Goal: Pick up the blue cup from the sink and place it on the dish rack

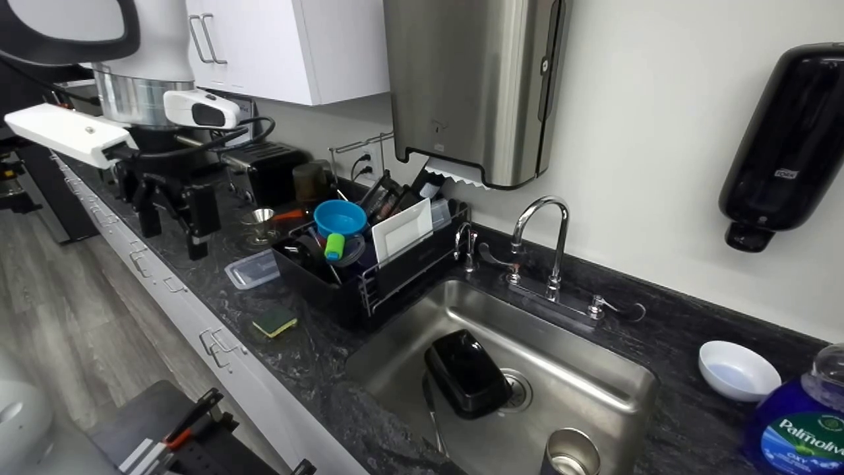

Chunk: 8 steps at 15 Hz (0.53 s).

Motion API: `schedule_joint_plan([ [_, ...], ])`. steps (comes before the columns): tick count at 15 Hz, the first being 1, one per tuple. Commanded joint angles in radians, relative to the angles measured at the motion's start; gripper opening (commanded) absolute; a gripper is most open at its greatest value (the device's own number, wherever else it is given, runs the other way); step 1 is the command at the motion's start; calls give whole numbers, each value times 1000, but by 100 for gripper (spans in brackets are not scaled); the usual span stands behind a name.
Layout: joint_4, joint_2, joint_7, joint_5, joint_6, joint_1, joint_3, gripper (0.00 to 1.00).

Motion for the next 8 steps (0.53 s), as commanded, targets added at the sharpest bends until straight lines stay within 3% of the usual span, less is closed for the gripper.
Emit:
schedule_joint_plan([
  [1,-18,28,-31,2,38,-29,-21,100],
  [8,-35,207,-172,-116,274,-139,-185,100],
])
